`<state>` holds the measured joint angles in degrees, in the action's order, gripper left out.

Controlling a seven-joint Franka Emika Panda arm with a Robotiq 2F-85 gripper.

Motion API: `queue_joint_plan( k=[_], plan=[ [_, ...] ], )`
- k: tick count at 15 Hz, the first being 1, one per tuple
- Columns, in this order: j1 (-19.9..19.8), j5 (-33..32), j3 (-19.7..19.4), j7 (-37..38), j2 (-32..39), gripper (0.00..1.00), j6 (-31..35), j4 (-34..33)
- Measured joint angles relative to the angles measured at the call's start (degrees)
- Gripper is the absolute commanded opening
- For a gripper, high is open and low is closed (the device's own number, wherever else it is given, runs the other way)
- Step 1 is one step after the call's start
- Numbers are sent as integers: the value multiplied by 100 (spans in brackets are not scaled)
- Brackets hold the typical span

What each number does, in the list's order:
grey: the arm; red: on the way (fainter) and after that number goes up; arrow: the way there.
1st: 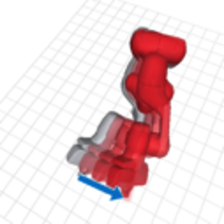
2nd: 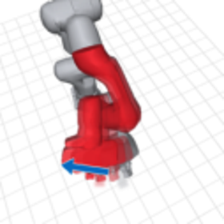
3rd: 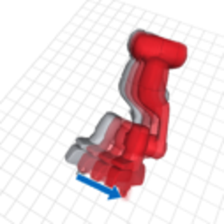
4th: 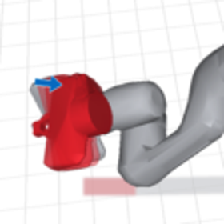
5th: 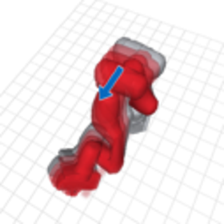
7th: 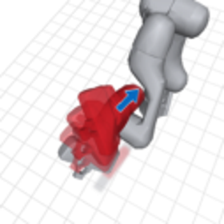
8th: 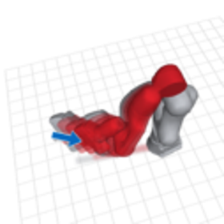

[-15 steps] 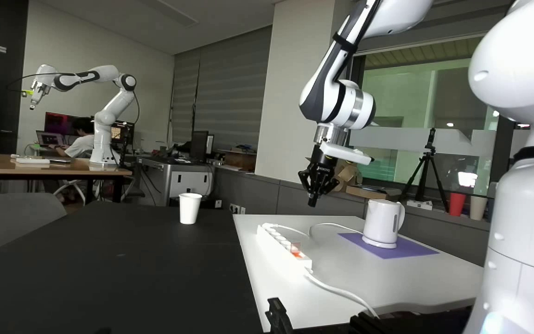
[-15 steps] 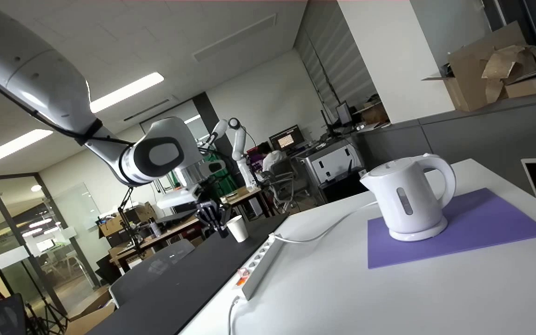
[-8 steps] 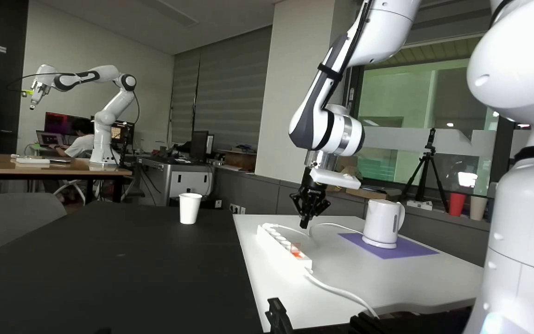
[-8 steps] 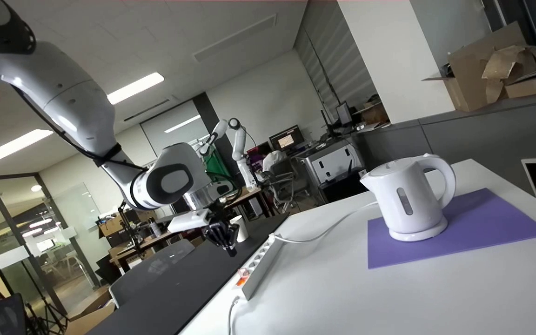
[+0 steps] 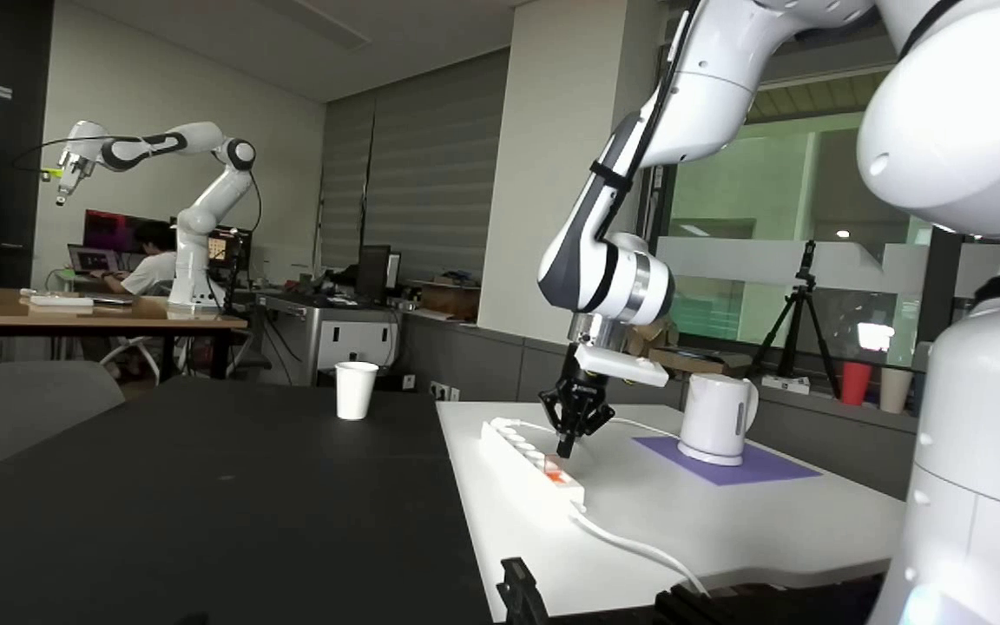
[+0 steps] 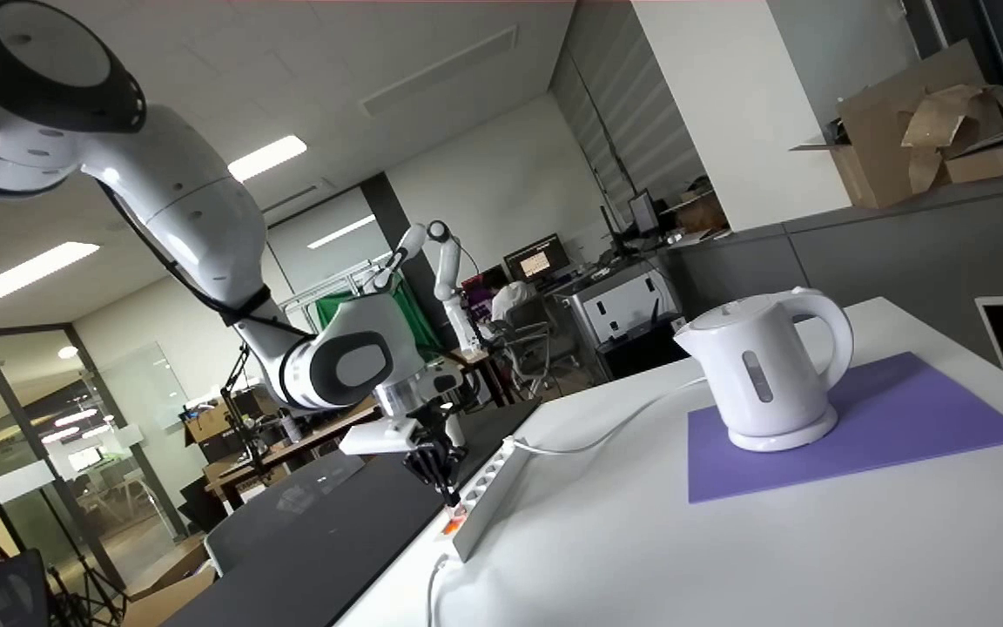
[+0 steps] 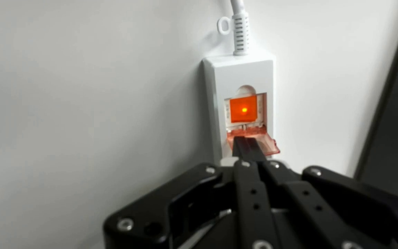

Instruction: Turn off the main switch on the adapter

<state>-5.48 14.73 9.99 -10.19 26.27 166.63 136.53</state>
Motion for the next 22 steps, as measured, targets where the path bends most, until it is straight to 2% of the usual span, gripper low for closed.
queue_joint_plan(
  k=[7, 12, 17, 22],
  plan=[
    [-353, 73, 241, 0, 96, 0, -321, -203],
    [-493, 329, 462, -47, 95, 0, -160, -177],
    [-514, 338, 573, -48, -6, 0, -123, -48],
    [-432, 289, 476, -48, -326, 0, -288, 239]
  ],
)
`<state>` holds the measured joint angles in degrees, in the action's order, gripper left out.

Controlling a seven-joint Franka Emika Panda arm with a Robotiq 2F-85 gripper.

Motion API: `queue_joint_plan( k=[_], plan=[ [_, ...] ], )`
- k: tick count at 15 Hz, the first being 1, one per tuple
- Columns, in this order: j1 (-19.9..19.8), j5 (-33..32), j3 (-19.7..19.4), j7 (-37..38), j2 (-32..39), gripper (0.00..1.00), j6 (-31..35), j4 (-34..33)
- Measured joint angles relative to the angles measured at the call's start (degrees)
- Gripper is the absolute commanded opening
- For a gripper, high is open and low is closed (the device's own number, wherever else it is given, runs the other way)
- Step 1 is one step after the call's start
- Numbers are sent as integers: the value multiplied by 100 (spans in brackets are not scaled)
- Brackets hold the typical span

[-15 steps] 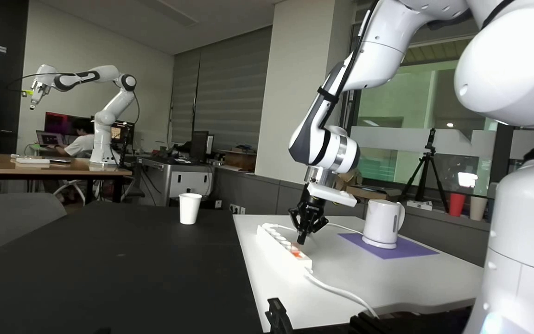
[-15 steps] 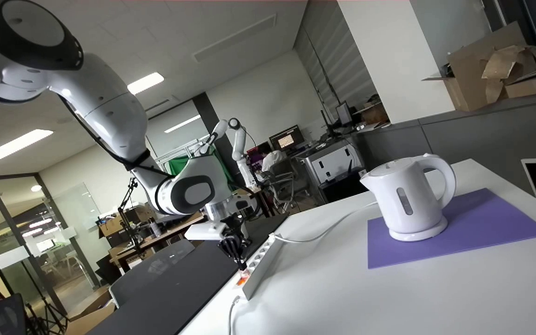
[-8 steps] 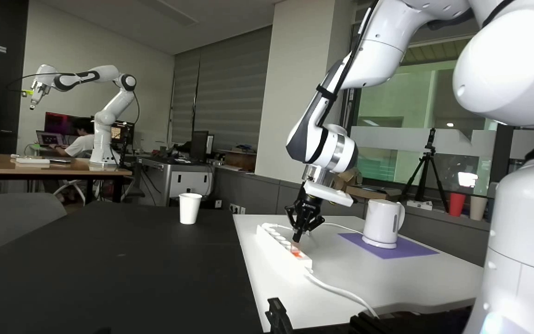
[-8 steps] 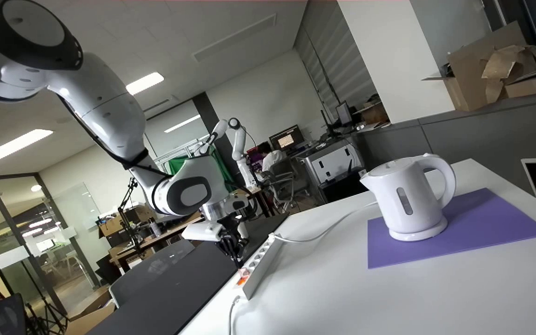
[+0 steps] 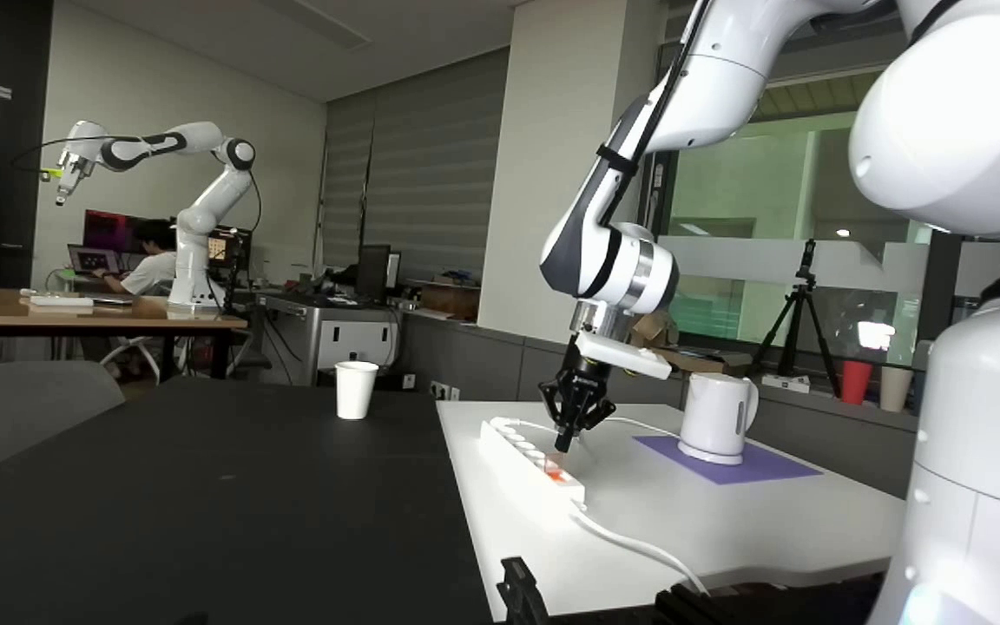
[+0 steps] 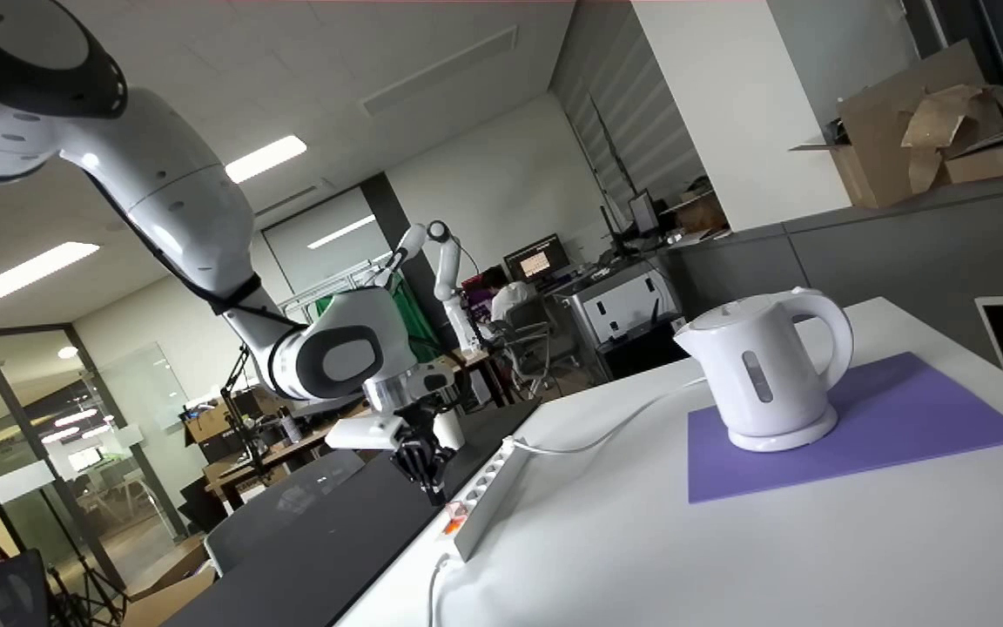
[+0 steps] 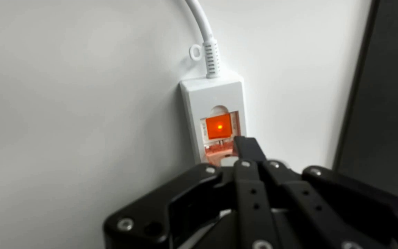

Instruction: Turn off the main switch on the adapter

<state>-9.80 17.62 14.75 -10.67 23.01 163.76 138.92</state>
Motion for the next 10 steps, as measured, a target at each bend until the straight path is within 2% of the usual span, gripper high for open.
queue_joint_plan(
  k=[10],
  plan=[
    [23, -77, -151, -401, -124, 0, -117, 151]
  ],
)
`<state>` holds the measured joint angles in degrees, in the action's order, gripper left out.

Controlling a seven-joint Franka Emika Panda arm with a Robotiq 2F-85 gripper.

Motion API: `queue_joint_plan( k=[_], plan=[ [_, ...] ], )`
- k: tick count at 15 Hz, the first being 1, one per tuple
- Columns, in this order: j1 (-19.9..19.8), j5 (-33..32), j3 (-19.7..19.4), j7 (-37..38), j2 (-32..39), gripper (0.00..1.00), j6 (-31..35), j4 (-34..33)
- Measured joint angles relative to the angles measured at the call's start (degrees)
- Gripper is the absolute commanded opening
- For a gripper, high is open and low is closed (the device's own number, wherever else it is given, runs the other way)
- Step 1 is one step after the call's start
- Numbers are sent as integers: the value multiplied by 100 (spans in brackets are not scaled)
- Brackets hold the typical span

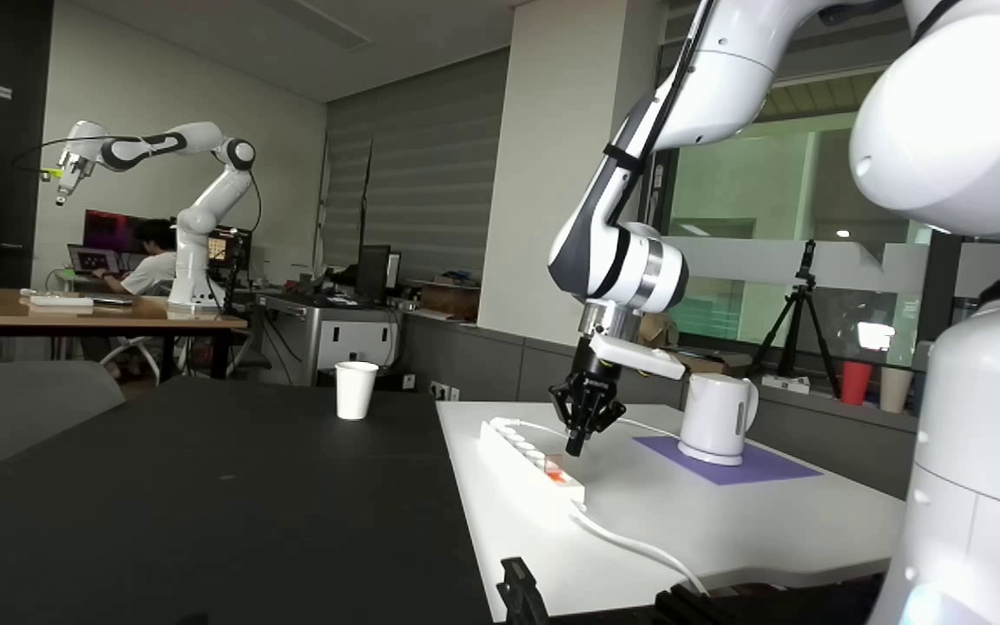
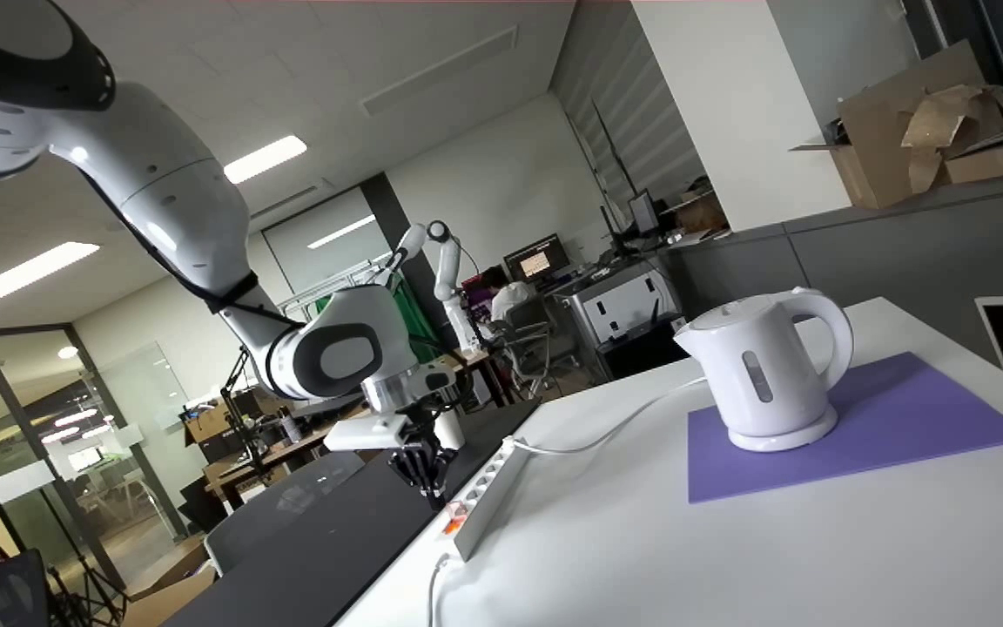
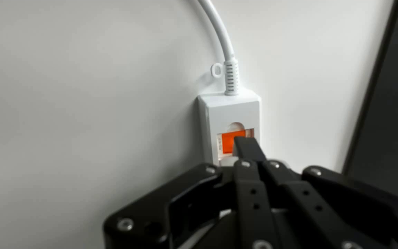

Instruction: Turn off the main switch on the adapter

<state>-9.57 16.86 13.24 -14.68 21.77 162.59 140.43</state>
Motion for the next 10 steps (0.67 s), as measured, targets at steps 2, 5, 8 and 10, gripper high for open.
queue_joint_plan(
  k=[2, 5, 8, 10],
  plan=[
    [-38, 1, 4, -130, 67, 0, 60, -11],
    [-143, 9, 81, -323, 185, 0, 185, -26],
    [-316, 12, 257, -483, 328, 0, 362, -50],
    [-425, 8, 378, -548, 432, 0, 437, -93]
  ],
)
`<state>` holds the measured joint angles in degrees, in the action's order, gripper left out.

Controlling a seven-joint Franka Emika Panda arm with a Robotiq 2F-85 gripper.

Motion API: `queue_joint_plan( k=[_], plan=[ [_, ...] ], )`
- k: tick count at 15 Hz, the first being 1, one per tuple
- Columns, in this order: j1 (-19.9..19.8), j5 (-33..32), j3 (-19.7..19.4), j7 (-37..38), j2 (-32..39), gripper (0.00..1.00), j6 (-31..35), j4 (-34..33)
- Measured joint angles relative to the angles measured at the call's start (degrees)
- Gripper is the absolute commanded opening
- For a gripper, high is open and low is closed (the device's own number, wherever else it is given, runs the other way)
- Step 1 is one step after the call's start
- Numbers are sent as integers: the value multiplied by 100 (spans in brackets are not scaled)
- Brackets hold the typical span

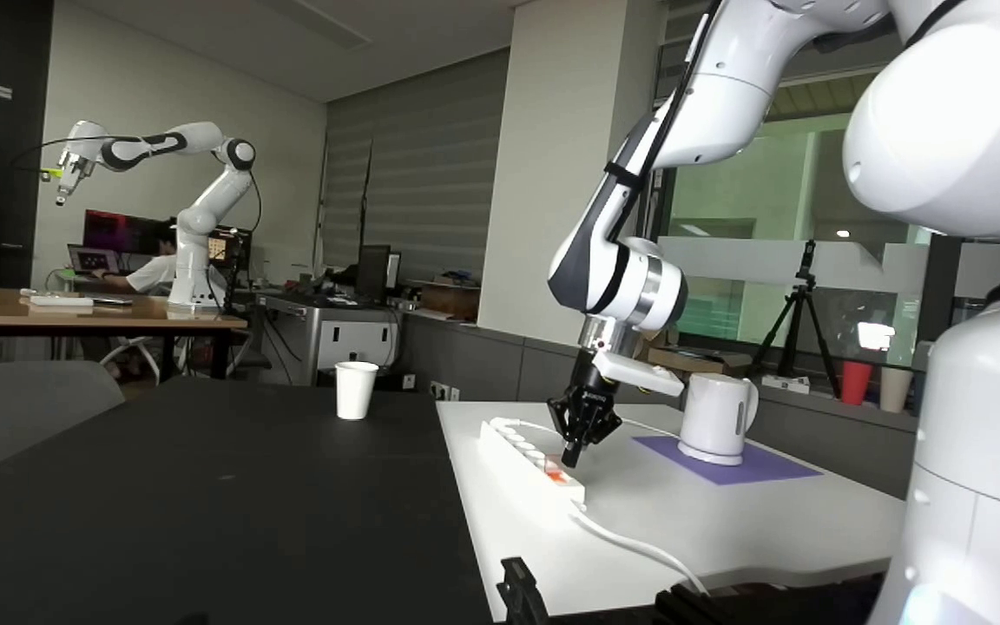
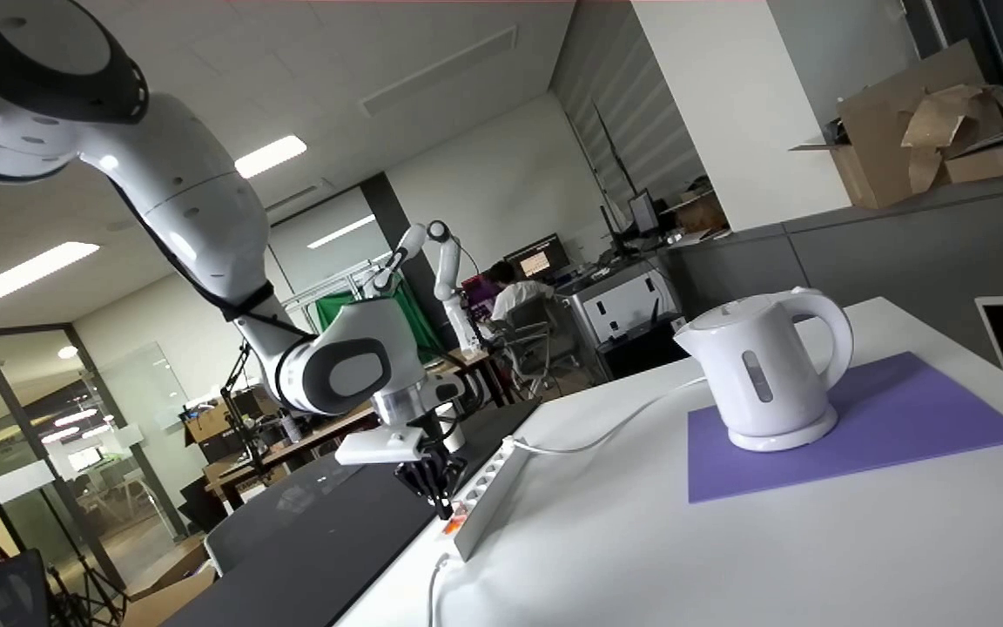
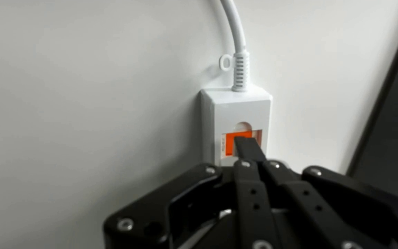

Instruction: Turn off the main switch on the adapter

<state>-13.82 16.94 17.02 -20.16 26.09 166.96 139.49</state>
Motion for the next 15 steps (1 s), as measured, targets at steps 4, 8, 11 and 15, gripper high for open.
queue_joint_plan(
  k=[4, 8, 11, 15],
  plan=[
    [-134, -7, 158, -47, 177, 0, 29, -87],
    [-176, -25, 218, -55, 314, 0, 269, -108],
    [-193, -126, 238, -52, 417, 0, 483, -114],
    [-253, -292, 271, -39, 558, 0, 545, -164]
  ],
)
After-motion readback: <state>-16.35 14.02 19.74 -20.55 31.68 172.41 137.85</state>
